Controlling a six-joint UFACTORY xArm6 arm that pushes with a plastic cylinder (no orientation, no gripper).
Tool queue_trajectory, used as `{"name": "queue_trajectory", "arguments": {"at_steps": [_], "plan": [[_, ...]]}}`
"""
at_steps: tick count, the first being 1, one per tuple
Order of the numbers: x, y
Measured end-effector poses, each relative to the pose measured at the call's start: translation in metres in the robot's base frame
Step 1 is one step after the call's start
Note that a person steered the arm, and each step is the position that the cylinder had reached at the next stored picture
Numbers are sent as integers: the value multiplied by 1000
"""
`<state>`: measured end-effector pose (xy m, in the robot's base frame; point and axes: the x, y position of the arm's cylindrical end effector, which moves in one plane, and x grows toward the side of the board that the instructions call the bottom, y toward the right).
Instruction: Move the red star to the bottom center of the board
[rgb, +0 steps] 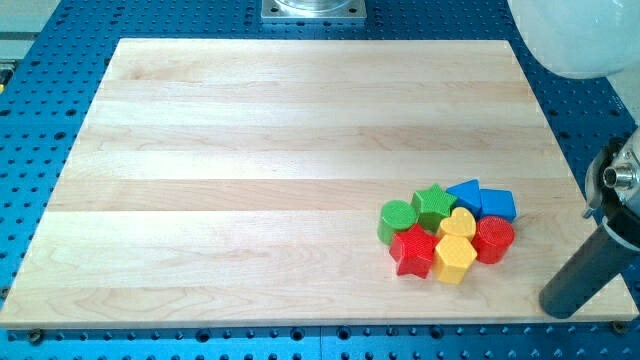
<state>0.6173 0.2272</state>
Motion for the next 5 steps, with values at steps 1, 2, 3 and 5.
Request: {"name": "queue_trajectory", "arguments": {"at_steps": [1,2,3,5], "plan": [[1,-2],[1,-2],[-2,-13],[-40,-69]]}}
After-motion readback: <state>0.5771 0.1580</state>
